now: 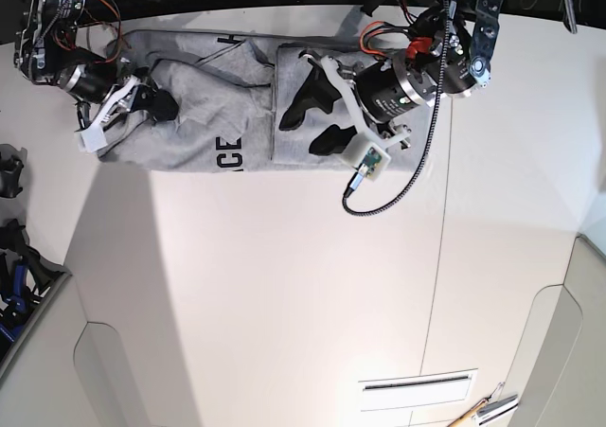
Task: Fold the T-shirt properly
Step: 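Fold the shirt end held by the left gripper over toward the right gripper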
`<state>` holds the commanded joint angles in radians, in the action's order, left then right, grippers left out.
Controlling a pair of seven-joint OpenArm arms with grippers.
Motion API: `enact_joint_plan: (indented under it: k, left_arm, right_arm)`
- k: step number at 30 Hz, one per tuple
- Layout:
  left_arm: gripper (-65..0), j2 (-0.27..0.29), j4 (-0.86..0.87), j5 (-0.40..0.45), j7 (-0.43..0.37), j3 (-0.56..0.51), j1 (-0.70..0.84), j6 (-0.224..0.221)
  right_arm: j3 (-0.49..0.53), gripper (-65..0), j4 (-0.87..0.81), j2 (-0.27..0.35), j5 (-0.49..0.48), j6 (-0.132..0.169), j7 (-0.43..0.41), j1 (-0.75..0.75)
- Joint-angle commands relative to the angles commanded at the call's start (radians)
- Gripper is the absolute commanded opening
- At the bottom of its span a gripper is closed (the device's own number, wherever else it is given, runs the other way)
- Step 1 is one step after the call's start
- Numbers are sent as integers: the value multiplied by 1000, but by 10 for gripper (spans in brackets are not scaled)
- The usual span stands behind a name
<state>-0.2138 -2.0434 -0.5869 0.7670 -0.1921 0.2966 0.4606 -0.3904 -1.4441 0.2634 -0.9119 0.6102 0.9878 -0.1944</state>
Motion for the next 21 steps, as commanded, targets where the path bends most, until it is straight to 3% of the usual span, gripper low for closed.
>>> enact_joint_plan:
  k: [7, 16, 21]
  left_arm:
    - [-277, 0, 0, -1, 19, 183, 3, 0]
    - [-277, 0, 0, -30, 67, 329, 61, 1]
    - [-277, 0, 0, -31, 68, 329, 89, 4]
  right_arm:
    - [-33, -650, -6, 31, 23, 0, -7, 37]
    - [-179, -650, -74, 220, 14, -4, 24, 171]
    - [-147, -650, -366, 176, -4, -4, 68, 185]
